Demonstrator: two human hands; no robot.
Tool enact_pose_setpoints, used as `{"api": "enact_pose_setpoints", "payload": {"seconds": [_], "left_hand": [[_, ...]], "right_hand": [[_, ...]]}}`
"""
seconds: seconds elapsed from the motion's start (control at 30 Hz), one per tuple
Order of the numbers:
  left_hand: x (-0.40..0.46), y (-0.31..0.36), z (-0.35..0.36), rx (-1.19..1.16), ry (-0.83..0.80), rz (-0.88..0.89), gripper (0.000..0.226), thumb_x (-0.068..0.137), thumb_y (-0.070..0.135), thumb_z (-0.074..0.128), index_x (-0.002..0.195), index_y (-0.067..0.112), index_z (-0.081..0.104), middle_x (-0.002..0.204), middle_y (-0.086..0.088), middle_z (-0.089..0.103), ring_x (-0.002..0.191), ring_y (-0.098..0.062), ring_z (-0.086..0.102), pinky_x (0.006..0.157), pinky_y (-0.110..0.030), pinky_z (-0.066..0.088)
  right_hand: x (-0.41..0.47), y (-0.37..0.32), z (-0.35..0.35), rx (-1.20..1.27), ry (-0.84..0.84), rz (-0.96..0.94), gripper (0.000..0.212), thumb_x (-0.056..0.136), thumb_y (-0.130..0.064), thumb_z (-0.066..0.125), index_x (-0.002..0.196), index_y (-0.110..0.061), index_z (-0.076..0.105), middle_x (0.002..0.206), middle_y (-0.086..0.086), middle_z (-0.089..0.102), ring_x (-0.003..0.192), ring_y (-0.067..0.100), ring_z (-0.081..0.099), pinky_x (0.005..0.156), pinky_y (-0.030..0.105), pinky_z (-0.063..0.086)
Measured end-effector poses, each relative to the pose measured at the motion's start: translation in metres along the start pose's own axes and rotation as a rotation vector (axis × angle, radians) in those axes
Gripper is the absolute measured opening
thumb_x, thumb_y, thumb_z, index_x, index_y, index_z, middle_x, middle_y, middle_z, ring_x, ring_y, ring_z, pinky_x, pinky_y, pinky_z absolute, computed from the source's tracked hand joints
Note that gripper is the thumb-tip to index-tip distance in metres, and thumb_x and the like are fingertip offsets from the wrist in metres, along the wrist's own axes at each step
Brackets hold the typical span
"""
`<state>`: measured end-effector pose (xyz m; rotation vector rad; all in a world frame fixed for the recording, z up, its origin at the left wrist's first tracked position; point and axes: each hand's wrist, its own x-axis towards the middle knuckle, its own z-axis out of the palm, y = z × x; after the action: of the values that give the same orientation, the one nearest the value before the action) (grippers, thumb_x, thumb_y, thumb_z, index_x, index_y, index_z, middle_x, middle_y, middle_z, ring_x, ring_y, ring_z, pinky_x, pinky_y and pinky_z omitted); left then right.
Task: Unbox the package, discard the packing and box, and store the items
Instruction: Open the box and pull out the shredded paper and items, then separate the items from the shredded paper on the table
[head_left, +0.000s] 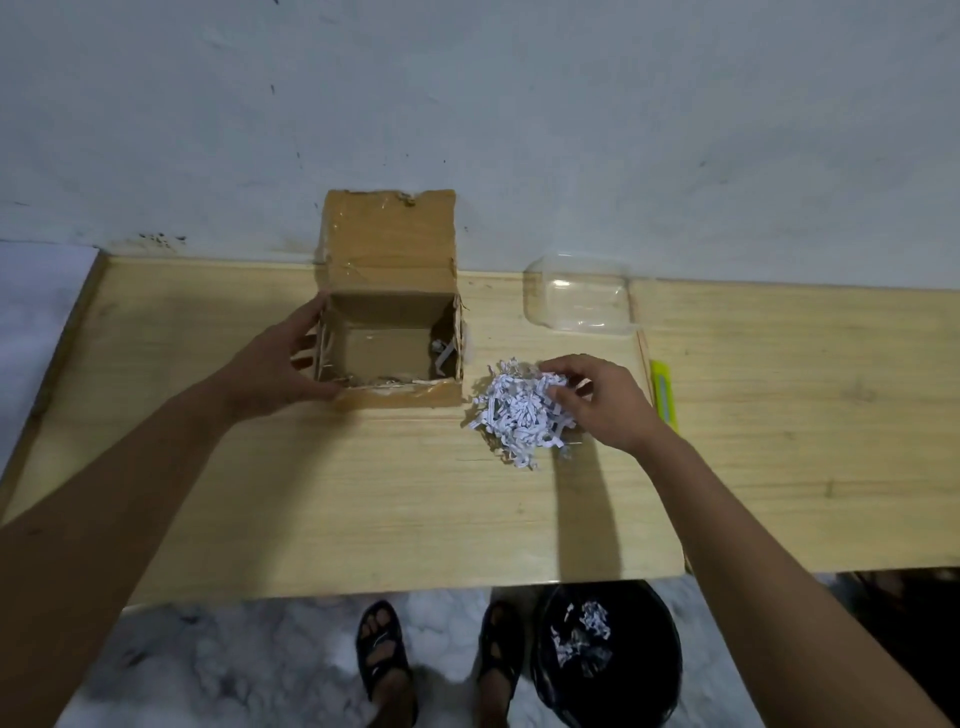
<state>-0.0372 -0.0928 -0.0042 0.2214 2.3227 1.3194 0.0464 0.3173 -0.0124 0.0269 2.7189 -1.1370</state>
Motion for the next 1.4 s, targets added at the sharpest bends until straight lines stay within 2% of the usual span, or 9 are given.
{"api": "enact_pose_setpoints", "payload": {"seconds": [0.13, 0.27, 0.43, 0.6, 0.87, 1.0, 1.1, 1.2, 1.4], "left_hand": [[-0.006, 0.001, 0.005, 0.012, 0.054, 0.014, 0.119, 0.070, -0.004, 0.090, 0.147, 0.054, 0.020, 0.153, 0.009, 0.045, 0.134, -0.018, 0.053, 0.108, -0.035, 0.046], [-0.013, -0.003, 0.011, 0.042, 0.112, -0.007, 0.116, 0.070, 0.001, 0.092, 0.154, 0.041, 0.022, 0.148, 0.008, 0.049, 0.136, -0.017, 0.052, 0.115, -0.040, 0.044], [-0.022, 0.003, 0.020, 0.217, 0.215, 0.006, 0.117, 0.073, 0.023, 0.093, 0.164, 0.020, 0.020, 0.167, -0.008, 0.031, 0.151, -0.026, 0.034, 0.124, -0.043, 0.030], [-0.023, 0.023, 0.031, 0.317, 0.321, 0.102, 0.103, 0.080, 0.021, 0.088, 0.161, 0.010, 0.025, 0.164, -0.013, 0.031, 0.150, -0.025, 0.032, 0.117, -0.029, 0.025], [-0.019, 0.052, 0.048, 0.306, 0.322, 0.209, 0.088, 0.081, 0.035, 0.086, 0.146, 0.035, 0.027, 0.153, -0.011, 0.041, 0.130, -0.009, 0.037, 0.105, -0.025, 0.039], [-0.011, 0.071, 0.076, 0.319, 0.337, 0.298, 0.089, 0.078, 0.041, 0.083, 0.149, 0.011, 0.038, 0.145, -0.012, 0.046, 0.128, -0.024, 0.048, 0.105, -0.042, 0.050], [-0.005, 0.090, 0.112, 0.386, 0.315, 0.476, 0.089, 0.081, 0.027, 0.086, 0.151, -0.004, 0.040, 0.150, -0.020, 0.049, 0.143, -0.030, 0.045, 0.123, -0.037, 0.036], [-0.005, 0.097, 0.149, 0.405, 0.184, 0.539, 0.096, 0.080, 0.036, 0.084, 0.156, 0.003, 0.036, 0.161, -0.012, 0.040, 0.153, -0.020, 0.032, 0.126, -0.023, 0.021], [-0.005, 0.081, 0.211, 0.576, -0.091, 0.419, 0.143, 0.065, 0.056, 0.091, 0.165, 0.018, -0.005, 0.172, 0.008, -0.006, 0.159, -0.011, -0.002, 0.124, -0.025, 0.010]], "right_hand": [[0.000, 0.002, 0.000, 0.069, 0.039, 0.004, 0.020, 0.089, -0.025, 0.081, 0.108, -0.024, 0.077, 0.091, 0.000, 0.073, 0.080, 0.013, 0.069, 0.077, 0.021, 0.056], [0.000, -0.001, 0.001, 0.086, 0.113, -0.009, 0.010, 0.088, -0.031, 0.081, 0.091, -0.024, 0.075, 0.082, -0.007, 0.073, 0.071, -0.001, 0.066, 0.067, 0.009, 0.049], [0.001, 0.004, 0.001, 0.028, 0.073, -0.072, 0.012, 0.100, -0.022, 0.067, 0.105, -0.016, 0.075, 0.101, -0.004, 0.075, 0.088, 0.016, 0.070, 0.081, 0.027, 0.057], [-0.004, 0.004, -0.002, 0.054, 0.090, -0.067, 0.022, 0.102, -0.017, 0.062, 0.119, -0.019, 0.077, 0.099, -0.008, 0.077, 0.088, -0.008, 0.068, 0.078, 0.004, 0.046], [-0.007, 0.005, -0.005, 0.226, 0.168, -0.054, 0.009, 0.089, -0.022, 0.081, 0.095, -0.015, 0.080, 0.089, -0.003, 0.080, 0.080, 0.011, 0.074, 0.078, 0.026, 0.060], [-0.010, 0.009, -0.007, 0.241, 0.153, -0.035, 0.008, 0.094, -0.016, 0.075, 0.100, -0.013, 0.080, 0.099, -0.006, 0.081, 0.092, 0.011, 0.076, 0.090, 0.036, 0.061], [-0.017, 0.011, -0.006, 0.211, 0.106, -0.046, 0.016, 0.095, -0.014, 0.071, 0.107, -0.020, 0.079, 0.110, -0.012, 0.079, 0.104, 0.004, 0.073, 0.100, 0.035, 0.057], [-0.024, 0.016, -0.004, 0.162, 0.056, -0.079, 0.031, 0.085, -0.024, 0.081, 0.115, -0.026, 0.075, 0.122, -0.016, 0.073, 0.115, 0.000, 0.066, 0.107, 0.034, 0.051], [-0.030, 0.039, 0.009, 0.009, -0.092, -0.185, 0.110, 0.058, -0.044, 0.098, 0.153, -0.032, 0.044, 0.166, -0.003, 0.022, 0.148, 0.009, 0.037, 0.108, 0.013, 0.038]]}}
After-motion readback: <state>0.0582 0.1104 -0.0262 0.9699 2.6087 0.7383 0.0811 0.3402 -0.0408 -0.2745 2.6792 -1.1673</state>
